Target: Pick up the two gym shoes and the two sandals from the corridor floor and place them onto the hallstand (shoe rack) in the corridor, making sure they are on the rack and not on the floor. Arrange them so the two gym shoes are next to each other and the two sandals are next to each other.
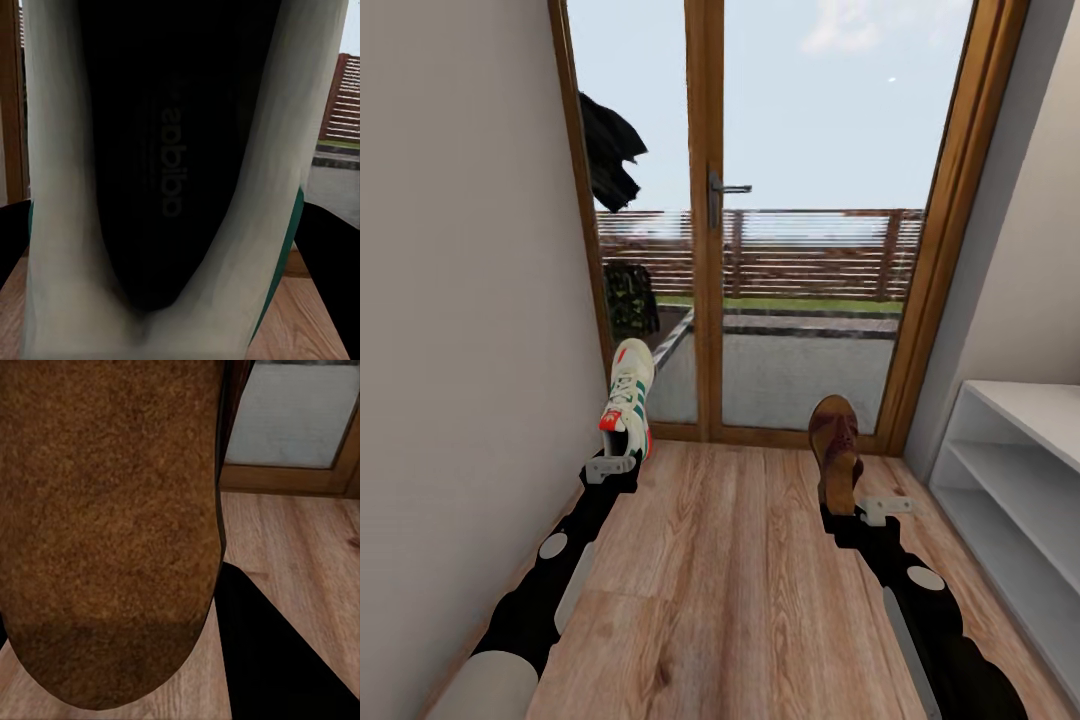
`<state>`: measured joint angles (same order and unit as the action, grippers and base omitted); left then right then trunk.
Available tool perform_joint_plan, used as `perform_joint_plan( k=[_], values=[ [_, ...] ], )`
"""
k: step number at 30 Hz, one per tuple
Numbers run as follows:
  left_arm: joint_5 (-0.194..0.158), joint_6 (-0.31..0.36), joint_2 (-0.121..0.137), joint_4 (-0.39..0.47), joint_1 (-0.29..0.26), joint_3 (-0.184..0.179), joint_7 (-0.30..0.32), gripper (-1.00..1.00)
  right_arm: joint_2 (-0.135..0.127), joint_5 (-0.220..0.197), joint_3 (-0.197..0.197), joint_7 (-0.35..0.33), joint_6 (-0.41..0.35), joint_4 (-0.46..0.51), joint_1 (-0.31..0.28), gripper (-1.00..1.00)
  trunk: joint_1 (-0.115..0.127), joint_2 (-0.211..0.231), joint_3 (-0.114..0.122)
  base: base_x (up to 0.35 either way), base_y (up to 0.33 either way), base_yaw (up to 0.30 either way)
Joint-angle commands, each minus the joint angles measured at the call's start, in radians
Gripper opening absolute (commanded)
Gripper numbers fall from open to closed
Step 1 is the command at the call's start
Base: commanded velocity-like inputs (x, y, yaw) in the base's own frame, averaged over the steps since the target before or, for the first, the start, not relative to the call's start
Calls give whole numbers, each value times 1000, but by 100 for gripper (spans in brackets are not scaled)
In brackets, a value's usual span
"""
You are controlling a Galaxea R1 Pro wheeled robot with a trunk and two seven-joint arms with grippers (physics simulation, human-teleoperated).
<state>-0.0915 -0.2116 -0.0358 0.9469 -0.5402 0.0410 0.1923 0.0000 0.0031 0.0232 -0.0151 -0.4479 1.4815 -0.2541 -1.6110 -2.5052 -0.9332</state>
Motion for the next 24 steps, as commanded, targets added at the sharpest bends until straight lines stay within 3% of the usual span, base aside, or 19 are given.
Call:
perform_joint_plan(
  k=[1,7,24],
  values=[
    [-9,0,-1,-1,-1,3,9,-100,0,-3,1,1,-6,2,0,-100,0,0,-1,6,7,0],
    [-10,0,-1,0,-1,2,9,-100,0,-3,1,1,-6,3,0,-100,0,0,-1,128,91,-94],
    [-9,0,-1,0,-1,2,9,-100,0,-3,1,1,-6,3,0,-100,0,0,-1,214,214,-292]
  ],
)
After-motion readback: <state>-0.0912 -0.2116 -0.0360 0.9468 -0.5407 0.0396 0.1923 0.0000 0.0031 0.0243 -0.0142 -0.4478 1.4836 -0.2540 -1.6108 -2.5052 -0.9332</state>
